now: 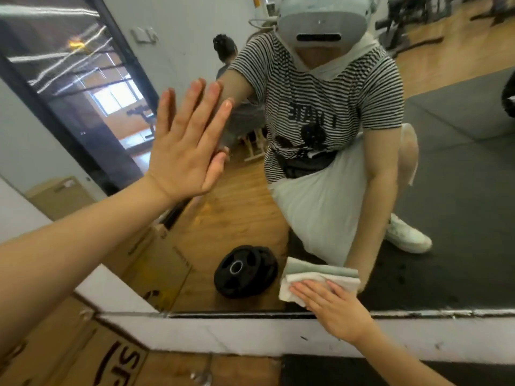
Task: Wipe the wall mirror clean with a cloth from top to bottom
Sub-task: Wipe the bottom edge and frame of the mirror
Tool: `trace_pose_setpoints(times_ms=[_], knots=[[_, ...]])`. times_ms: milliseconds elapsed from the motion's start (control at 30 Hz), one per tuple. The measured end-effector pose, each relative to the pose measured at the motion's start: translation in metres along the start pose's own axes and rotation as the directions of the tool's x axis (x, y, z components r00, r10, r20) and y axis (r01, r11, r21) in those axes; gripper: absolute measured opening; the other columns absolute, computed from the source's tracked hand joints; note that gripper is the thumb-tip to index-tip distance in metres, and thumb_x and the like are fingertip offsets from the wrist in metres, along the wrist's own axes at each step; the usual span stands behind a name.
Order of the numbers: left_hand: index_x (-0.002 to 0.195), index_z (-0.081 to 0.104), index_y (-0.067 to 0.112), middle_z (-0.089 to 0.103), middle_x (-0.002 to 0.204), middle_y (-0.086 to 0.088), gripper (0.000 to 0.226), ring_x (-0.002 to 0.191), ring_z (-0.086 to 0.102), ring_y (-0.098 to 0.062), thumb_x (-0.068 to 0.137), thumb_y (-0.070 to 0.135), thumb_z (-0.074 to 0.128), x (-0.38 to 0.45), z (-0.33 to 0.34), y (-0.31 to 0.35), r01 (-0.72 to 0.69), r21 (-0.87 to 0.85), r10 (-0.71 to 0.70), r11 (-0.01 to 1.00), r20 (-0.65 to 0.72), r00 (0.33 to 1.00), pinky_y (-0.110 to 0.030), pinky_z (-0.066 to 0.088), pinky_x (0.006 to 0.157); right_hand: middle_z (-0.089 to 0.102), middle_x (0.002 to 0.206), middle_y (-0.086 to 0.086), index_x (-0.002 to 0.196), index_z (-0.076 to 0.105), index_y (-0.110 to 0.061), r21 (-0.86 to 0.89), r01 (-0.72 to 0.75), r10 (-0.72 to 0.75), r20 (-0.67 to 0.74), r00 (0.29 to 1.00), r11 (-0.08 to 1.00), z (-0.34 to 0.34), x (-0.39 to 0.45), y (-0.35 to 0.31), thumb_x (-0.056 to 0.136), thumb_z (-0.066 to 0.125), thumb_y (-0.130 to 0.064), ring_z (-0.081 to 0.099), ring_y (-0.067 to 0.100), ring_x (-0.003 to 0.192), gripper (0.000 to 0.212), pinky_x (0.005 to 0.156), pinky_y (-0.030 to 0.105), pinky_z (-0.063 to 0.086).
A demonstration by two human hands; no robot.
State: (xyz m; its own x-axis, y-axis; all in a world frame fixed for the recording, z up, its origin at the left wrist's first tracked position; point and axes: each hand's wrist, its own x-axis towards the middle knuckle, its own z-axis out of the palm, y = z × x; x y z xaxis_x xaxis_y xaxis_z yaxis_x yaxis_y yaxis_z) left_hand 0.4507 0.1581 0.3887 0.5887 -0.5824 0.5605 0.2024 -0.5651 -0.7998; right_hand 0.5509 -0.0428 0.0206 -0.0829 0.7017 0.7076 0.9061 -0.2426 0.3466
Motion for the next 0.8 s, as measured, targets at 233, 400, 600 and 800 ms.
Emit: trace_pose_setpoints(times_ms=[233, 400, 600, 800], knots=[[0.155, 0.009, 0.01, -0.008, 0.163, 0.0, 0.065, 0.15, -0.003, -0.021, 0.098, 0.036, 0.026, 0.004, -0.004, 0.002, -0.007, -0.02, 0.007, 1.0, -0.016, 1.0, -0.048, 0.002, 0.119, -0.007, 0.163, 0.0, 0.156, -0.001, -0.014, 0.052, 0.023, -0.023, -0.013, 1.0, 0.998, 0.02, -0.028, -0.003, 0.09, 0.02, -0.003, -0.005, 0.016, 0.15, 0.07, 0.121, 0.036, -0.007], [0.156, 0.006, 0.013, -0.01, 0.163, 0.002, 0.064, 0.15, -0.004, -0.019, 0.099, 0.039, 0.021, 0.005, -0.005, 0.004, -0.01, -0.011, 0.009, 1.0, -0.008, 1.0, -0.047, 0.001, 0.119, -0.007, 0.163, 0.001, 0.155, 0.0, -0.012, 0.086, 0.044, -0.044, -0.005, 0.999, 0.995, 0.019, -0.035, 0.003, 0.095, 0.005, 0.001, -0.007, 0.016, 0.15, 0.062, 0.121, 0.036, -0.008], [0.156, 0.004, 0.013, -0.013, 0.162, 0.003, 0.066, 0.149, -0.008, -0.018, 0.098, 0.038, 0.024, 0.004, -0.005, 0.001, -0.009, -0.023, 0.009, 1.0, -0.002, 1.0, -0.045, -0.002, 0.119, -0.008, 0.163, 0.002, 0.155, 0.0, -0.012, 0.087, 0.057, -0.058, 0.014, 0.998, 0.995, 0.012, -0.033, 0.001, 0.087, 0.017, 0.001, -0.006, 0.016, 0.15, 0.071, 0.12, 0.036, -0.009], [0.156, 0.002, 0.014, -0.014, 0.162, 0.004, 0.065, 0.149, -0.009, -0.017, 0.099, 0.04, 0.02, 0.006, -0.005, 0.002, -0.002, -0.011, 0.002, 1.0, 0.004, 1.0, -0.043, -0.005, 0.12, -0.007, 0.163, 0.002, 0.155, 0.002, -0.012, 0.047, 0.157, -0.162, 0.134, 0.978, 0.987, 0.008, -0.032, 0.007, 0.07, 0.058, -0.003, -0.007, 0.018, 0.149, 0.102, 0.12, 0.037, -0.011]])
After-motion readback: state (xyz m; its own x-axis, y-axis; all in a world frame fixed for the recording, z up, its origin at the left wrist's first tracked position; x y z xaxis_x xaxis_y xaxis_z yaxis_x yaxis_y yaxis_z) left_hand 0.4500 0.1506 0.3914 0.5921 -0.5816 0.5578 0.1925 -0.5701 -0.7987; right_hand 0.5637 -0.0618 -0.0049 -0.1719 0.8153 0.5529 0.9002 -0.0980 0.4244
